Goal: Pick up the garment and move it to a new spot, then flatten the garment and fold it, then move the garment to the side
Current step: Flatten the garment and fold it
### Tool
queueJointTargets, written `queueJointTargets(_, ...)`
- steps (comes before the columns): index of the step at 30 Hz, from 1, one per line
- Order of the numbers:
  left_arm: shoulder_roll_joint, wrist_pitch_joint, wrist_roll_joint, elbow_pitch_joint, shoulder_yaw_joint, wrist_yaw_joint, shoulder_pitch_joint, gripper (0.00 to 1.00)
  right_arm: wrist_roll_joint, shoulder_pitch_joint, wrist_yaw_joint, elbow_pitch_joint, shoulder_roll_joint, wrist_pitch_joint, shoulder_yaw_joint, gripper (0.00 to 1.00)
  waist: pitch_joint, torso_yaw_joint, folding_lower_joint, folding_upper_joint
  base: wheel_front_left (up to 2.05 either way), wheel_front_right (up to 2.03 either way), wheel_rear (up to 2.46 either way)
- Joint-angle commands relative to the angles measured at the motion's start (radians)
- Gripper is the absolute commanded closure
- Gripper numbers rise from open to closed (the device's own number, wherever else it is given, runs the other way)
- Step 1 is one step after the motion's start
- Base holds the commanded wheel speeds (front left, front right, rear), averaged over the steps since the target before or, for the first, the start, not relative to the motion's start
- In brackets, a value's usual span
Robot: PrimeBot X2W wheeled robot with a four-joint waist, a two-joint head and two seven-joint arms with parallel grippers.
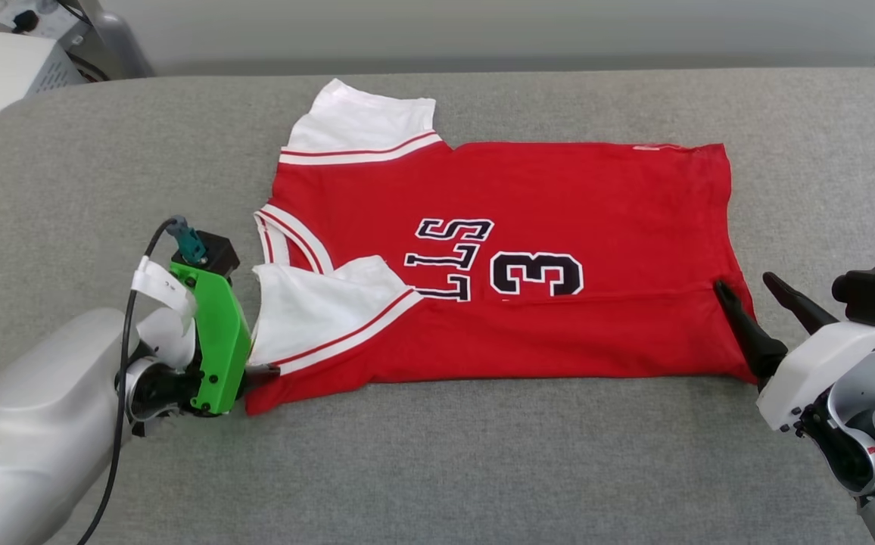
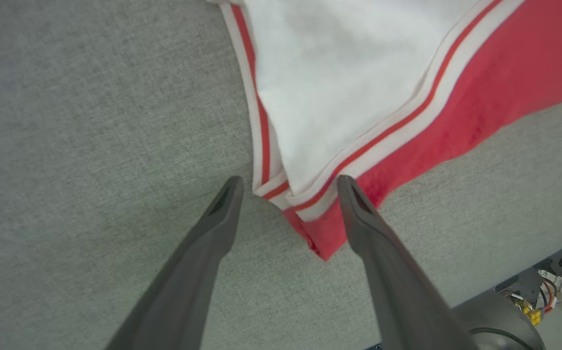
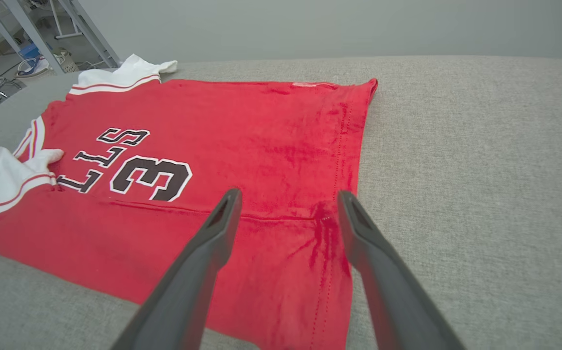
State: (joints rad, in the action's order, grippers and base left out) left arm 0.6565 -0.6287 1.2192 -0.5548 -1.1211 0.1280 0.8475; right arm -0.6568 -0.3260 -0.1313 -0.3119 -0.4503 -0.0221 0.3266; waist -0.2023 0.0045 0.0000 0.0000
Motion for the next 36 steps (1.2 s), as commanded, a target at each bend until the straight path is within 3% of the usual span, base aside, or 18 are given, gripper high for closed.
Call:
queueJointTargets(1, -0.011, 0.004, 0.002, -0.012, -0.007, 0.003, -0.012, 0.0, 0.006, -0.012, 0.001, 0.001, 0.004, -0.003, 0.0, 0.0, -0.02, -0.013, 0.0, 0.0, 0.0, 0.0, 0.0)
queueJointTargets(10, -0.025, -0.01, 0.007, -0.044, -0.085, 0.003, -0.044, 0.02, 0.004, -0.043, 0.001, -0.015, 0.01, 0.001, 0.015, 0.0, -0.037, -0.028, 0.0, 0.0, 0.0, 0.0, 0.0)
queueJointTargets(11, -0.024, -0.006, 0.009, -0.044, -0.09, 0.003, -0.046, 0.47, 0.004, -0.044, 0.001, -0.016, 0.009, 0.002, 0.015, 0.0, -0.035, -0.028, 0.0, 0.0, 0.0, 0.0, 0.0)
queueJointTargets(12, -0.017, 0.026, 0.018, -0.037, -0.095, 0.003, -0.05, 1.0, 0.005, -0.049, 0.001, -0.016, -0.001, 0.001, 0.012, 0.0, -0.025, -0.027, 0.0, 0.0, 0.0, 0.0, 0.0)
queueJointTargets(21, 0.042, 0.151, 0.002, 0.029, -0.103, 0.003, -0.019, 1.0, 0.027, -0.088, 0.001, 0.037, -0.086, -0.055, -0.003, 0.0, 0.011, -0.009, 0.0, 0.0, 0.0, 0.0, 0.0)
queueJointTargets(26, 0.071, 0.199, -0.002, 0.082, -0.104, 0.003, -0.003, 1.0, 0.013, -0.122, 0.001, 0.116, -0.178, -0.209, 0.032, 0.0, 0.019, 0.006, 0.0, 0.0, 0.0, 0.0, 0.0)
queueJointTargets(31, 0.083, 0.217, -0.017, 0.119, -0.112, 0.003, 0.012, 1.0, -0.058, -0.134, 0.001, 0.184, -0.257, -0.449, 0.098, 0.0, 0.011, 0.018, 0.0, 0.0, 0.0, 0.0, 0.0)
queueJointTargets(36, 0.082, 0.228, -0.033, 0.144, -0.115, 0.003, 0.027, 1.0, -0.097, -0.142, 0.001, 0.184, -0.276, -0.614, 0.129, 0.0, -0.008, 0.026, 0.0, 0.0, 0.0, 0.0, 0.0)
